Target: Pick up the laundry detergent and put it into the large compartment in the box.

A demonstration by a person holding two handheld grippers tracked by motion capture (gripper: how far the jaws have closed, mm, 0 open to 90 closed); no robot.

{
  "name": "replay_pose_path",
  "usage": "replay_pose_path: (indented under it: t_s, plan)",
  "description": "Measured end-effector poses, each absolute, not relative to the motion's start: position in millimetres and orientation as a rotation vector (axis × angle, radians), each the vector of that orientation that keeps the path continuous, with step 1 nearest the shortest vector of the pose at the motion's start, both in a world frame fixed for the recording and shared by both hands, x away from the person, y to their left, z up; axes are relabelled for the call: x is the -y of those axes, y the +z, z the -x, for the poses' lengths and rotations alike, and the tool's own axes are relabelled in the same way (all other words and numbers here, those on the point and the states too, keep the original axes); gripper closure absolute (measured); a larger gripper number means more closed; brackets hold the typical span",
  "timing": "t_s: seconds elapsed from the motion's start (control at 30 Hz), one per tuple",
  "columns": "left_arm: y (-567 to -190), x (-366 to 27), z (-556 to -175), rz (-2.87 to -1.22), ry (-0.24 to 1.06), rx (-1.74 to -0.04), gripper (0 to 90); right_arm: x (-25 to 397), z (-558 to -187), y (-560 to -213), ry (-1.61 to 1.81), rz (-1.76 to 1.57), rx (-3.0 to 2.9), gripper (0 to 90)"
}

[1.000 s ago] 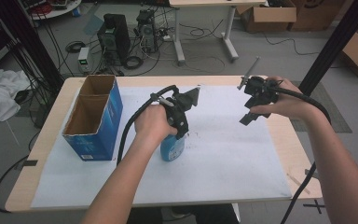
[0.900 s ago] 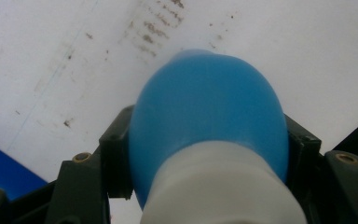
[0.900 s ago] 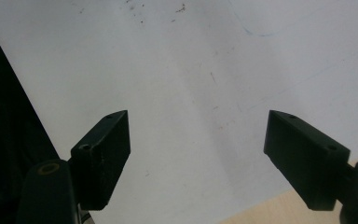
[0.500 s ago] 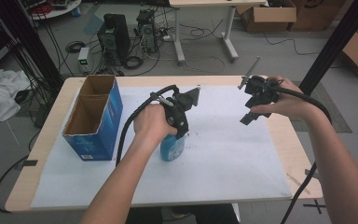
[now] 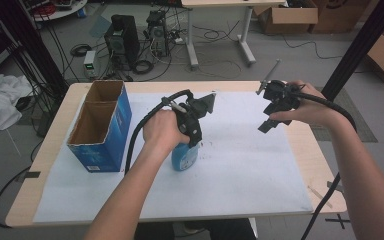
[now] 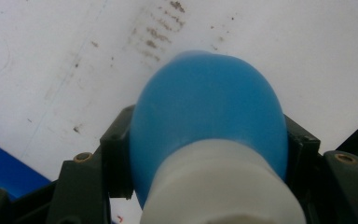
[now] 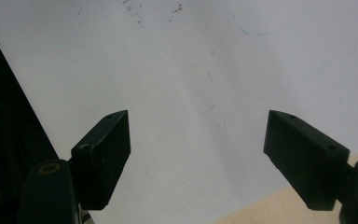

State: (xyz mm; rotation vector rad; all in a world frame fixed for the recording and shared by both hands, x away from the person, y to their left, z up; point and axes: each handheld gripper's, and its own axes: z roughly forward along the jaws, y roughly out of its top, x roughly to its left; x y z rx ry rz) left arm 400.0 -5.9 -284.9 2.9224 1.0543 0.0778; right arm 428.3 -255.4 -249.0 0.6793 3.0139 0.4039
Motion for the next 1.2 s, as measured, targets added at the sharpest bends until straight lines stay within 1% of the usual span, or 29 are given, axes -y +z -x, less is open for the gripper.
replay_pose_path:
  t_s: [0.3, 0.57, 0.93, 1.2]
  plan:
    - [-278, 3, -402, -2.923, 0.048, -1.054, 37.7, 256, -429, -249, 0.407, -0.680, -3.016, 22.8]
    - [-259, -1, -401, -2.924, 0.090, -1.017, 37.8, 257, -431, -249, 0.407, -0.685, -3.017, 22.5]
    - [-242, -5, -400, -2.916, 0.076, -0.975, 37.8, 256, -430, -249, 0.408, -0.686, -3.017, 22.5]
    - [-231, -5, -400, -2.927, 0.097, -0.944, 37.8, 255, -430, -247, 0.409, -0.683, -3.016, 22.5]
